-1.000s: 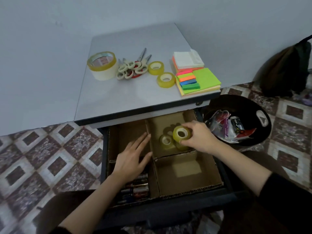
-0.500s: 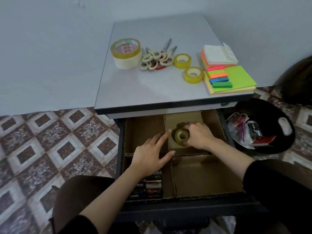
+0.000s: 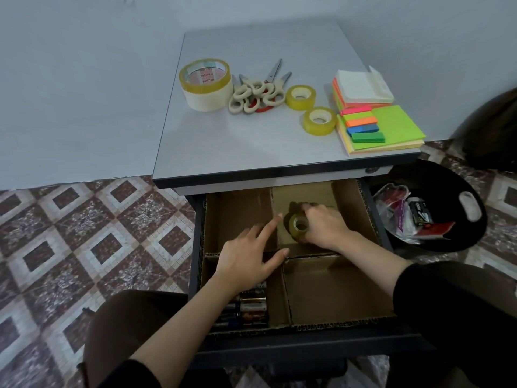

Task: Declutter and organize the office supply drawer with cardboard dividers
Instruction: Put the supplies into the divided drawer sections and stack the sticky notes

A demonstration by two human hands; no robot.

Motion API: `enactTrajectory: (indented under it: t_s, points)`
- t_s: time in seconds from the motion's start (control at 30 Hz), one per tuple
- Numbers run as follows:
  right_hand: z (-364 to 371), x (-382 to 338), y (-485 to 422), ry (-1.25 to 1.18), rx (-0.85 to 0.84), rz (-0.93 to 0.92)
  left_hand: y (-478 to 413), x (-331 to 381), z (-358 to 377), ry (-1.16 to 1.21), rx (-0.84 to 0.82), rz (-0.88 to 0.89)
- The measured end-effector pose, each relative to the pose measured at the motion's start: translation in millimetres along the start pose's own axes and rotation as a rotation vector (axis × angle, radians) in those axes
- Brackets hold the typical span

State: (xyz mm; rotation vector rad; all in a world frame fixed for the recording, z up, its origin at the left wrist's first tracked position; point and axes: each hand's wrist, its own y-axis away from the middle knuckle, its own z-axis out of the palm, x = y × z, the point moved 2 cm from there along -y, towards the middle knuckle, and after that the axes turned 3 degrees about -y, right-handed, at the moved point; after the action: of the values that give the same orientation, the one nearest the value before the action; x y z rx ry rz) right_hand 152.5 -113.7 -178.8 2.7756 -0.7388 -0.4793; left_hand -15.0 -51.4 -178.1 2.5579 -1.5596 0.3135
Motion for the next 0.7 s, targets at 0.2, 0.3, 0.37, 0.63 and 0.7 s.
enactTrajectory:
  t_s: [0.2,0.3,0.37,0.63,0.7]
  points:
    - [1.5,-3.2,-0.1,0.016,0.008,0.013,0.0,0.2,0.0,0.003,0.01,0.007]
    - [1.1,-1.2,-4.3,0.006,0.031,0.04,-0.4,-0.1,0.6,-0.003,0.012,0.012]
    - [-1.9,4.1,-7.8,0.002,0.069,0.1,-0.4,-0.6,1.0,-0.003,0.01,0.017]
    - [-8.3,22.9,-16.2,-0.109,0.135,0.304,-1.4,0.0,0.5,-0.016,-0.018,0.002]
    - [-7.9,23.5,-16.1,-0.113,0.152,0.321,-0.5,0.3,0.1,-0.015,-0.028,-0.016]
